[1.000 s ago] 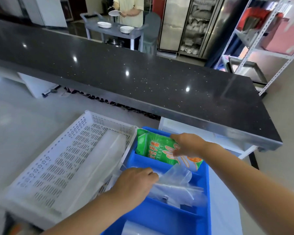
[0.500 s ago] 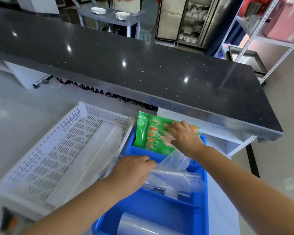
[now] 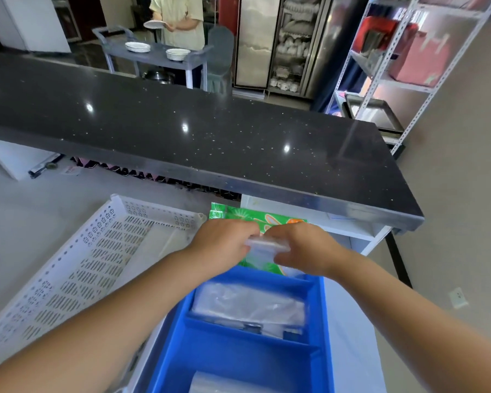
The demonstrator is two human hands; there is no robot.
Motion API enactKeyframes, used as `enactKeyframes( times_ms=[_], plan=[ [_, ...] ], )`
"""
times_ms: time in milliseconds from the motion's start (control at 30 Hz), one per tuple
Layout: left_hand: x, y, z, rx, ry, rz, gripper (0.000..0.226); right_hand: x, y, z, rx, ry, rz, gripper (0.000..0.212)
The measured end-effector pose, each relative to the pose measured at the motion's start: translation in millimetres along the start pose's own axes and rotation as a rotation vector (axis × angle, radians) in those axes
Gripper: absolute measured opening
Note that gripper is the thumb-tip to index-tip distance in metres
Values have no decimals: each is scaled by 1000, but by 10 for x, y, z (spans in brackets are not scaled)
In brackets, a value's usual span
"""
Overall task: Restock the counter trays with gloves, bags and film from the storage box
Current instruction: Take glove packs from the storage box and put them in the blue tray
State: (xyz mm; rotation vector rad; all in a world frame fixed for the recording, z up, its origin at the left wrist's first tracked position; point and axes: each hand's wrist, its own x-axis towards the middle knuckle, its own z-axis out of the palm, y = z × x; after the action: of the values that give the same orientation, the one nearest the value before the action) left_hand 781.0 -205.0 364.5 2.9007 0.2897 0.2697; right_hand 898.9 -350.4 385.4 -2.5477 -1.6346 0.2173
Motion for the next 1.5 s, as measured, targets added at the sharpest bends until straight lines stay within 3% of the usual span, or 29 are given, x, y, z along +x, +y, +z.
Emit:
enactKeyframes(
  times_ms=[100, 267, 400, 500, 600, 667, 767, 933, 1000, 1067, 1200, 1333, 1433, 1500],
  plan=[
    [32, -87, -39, -64, -15, -57, 40, 15, 82, 3, -24, 36, 52, 20],
    [65, -365, -132, -64, -109, -143, 55, 44, 194, 40, -27, 73, 105, 16],
    [125, -459, -180, -341, -89, -127, 40, 116, 287, 86, -87, 107, 117, 17],
    [186, -404, -89, -226, 5, -48, 31, 111, 300, 149, -174, 165, 55, 18],
    [229, -292, 10, -178, -66, 41, 40, 72, 243, 203, -228, 303, -84, 20],
    [252, -242, 80, -194, -166, 63, 46, 45, 211, 213, -184, 420, -113, 25],
    [259, -219, 178, -199, -218, -9, 38, 18, 185, 254, -79, 440, -72, 29],
    [291, -217, 231, -188, -182, -45, 17, 18, 255, 358, 45, 256, 156, 45],
    [311, -233, 232, -201, -172, -55, 8, -9, 292, 359, 41, 133, 154, 67],
    [328, -249, 228, -173, -177, -53, 4, -17, 294, 333, 65, 171, 68, 77],
    [379, -207, 229, -98, -187, 6, 25, 79, 223, 342, 19, 234, 8, 58],
    [465, -161, 184, -123, -213, -2, 11, 176, 143, 339, -103, 157, 151, 24],
    [490, -238, 119, -23, -130, 28, 27, 192, 152, 237, -108, 339, 149, 13],
    [488, -289, 84, 9, 54, 93, 27, 164, 196, 205, -192, 576, 55, 13]
  ],
)
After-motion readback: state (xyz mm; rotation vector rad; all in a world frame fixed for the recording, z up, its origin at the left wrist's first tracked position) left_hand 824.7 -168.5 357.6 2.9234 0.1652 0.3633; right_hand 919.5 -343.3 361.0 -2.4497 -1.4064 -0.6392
